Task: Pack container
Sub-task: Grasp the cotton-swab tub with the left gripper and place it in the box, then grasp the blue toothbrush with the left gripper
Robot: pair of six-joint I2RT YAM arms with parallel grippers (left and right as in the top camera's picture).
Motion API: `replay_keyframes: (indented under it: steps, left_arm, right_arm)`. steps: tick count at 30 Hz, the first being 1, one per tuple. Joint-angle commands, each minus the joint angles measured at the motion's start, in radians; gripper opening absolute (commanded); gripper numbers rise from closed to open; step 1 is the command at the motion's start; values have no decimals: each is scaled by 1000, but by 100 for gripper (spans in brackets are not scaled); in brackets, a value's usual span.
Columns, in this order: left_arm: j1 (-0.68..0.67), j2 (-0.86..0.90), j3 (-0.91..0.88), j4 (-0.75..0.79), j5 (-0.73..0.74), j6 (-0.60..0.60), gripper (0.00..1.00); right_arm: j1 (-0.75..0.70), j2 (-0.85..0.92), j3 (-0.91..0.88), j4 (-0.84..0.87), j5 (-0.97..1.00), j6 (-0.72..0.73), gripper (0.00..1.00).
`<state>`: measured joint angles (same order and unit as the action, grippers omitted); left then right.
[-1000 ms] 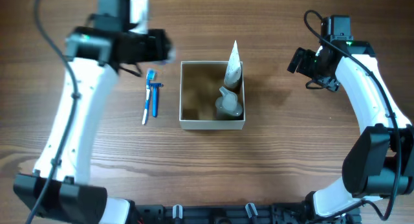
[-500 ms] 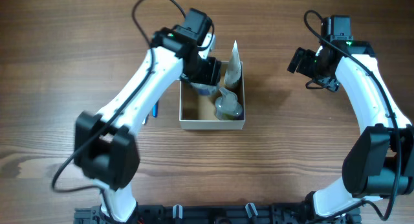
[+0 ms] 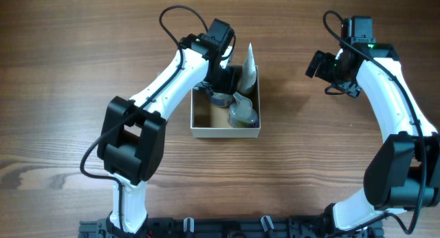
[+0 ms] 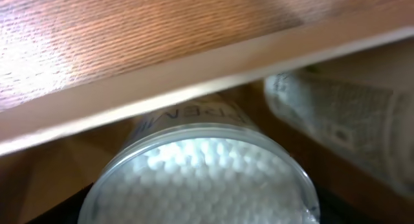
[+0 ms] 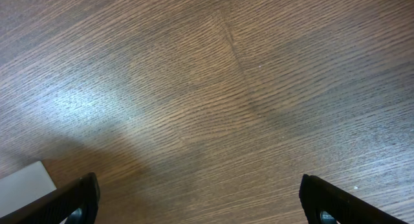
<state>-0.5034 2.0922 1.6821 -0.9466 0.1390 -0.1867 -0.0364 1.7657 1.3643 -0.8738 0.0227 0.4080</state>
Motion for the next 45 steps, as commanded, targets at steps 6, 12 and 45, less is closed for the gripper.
replay_keyframes:
  steps: [6, 12, 45]
  left_arm:
    - [-2, -31, 8, -27, -5, -7, 100]
    - [3, -124, 48, -96, -6, -7, 100]
    - [469, -170, -278, -123, -106, 133, 80]
  right_arm:
    - [-3, 13, 5, 3, -13, 11, 100]
    - [-3, 13, 5, 3, -13, 12, 100]
    - [-3, 13, 5, 3, -13, 11, 100]
